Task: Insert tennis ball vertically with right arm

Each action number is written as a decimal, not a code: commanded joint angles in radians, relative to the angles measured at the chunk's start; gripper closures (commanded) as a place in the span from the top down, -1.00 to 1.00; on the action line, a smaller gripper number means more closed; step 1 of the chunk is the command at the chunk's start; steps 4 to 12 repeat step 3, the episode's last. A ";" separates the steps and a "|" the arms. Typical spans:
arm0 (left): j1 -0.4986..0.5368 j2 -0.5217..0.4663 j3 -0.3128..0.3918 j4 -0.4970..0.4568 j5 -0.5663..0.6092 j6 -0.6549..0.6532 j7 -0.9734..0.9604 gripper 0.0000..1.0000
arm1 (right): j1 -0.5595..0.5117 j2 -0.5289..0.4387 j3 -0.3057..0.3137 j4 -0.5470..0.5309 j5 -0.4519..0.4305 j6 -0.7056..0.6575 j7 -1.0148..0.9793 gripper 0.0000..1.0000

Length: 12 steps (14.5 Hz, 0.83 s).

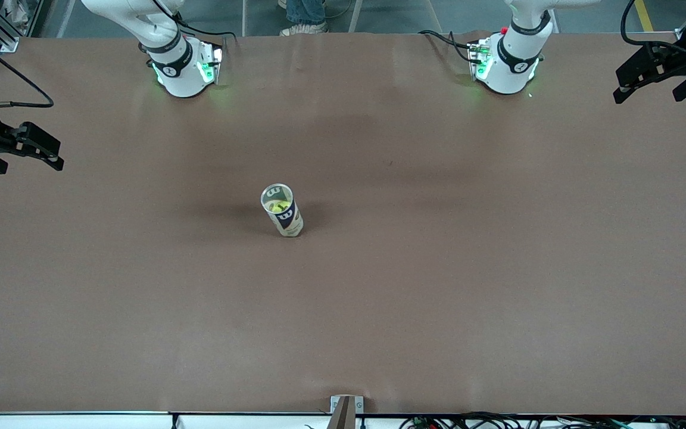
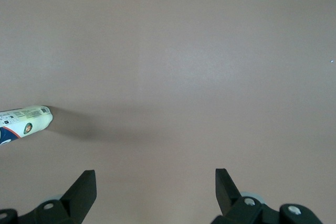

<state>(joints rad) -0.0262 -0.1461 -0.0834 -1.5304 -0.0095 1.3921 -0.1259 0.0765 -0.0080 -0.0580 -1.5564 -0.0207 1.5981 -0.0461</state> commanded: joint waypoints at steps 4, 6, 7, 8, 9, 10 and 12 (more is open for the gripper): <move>-0.004 -0.023 -0.001 -0.016 0.013 -0.007 -0.012 1.00 | 0.006 -0.029 0.001 -0.034 -0.022 0.008 0.000 1.00; -0.004 -0.023 -0.001 -0.016 0.013 -0.007 -0.012 1.00 | 0.006 -0.029 0.001 -0.034 -0.022 0.008 0.000 1.00; -0.004 -0.023 -0.001 -0.016 0.013 -0.007 -0.012 1.00 | 0.006 -0.029 0.001 -0.034 -0.022 0.008 0.000 1.00; -0.004 -0.023 -0.001 -0.016 0.013 -0.007 -0.012 1.00 | 0.006 -0.029 0.001 -0.034 -0.022 0.008 0.000 1.00; -0.004 -0.023 -0.001 -0.016 0.013 -0.007 -0.012 1.00 | 0.006 -0.029 0.001 -0.034 -0.022 0.008 0.000 1.00; -0.004 -0.023 -0.001 -0.016 0.013 -0.007 -0.012 1.00 | 0.006 -0.029 0.001 -0.034 -0.022 0.008 0.000 1.00; -0.004 -0.023 -0.001 -0.016 0.013 -0.007 -0.012 1.00 | 0.006 -0.029 0.001 -0.034 -0.022 0.008 0.000 1.00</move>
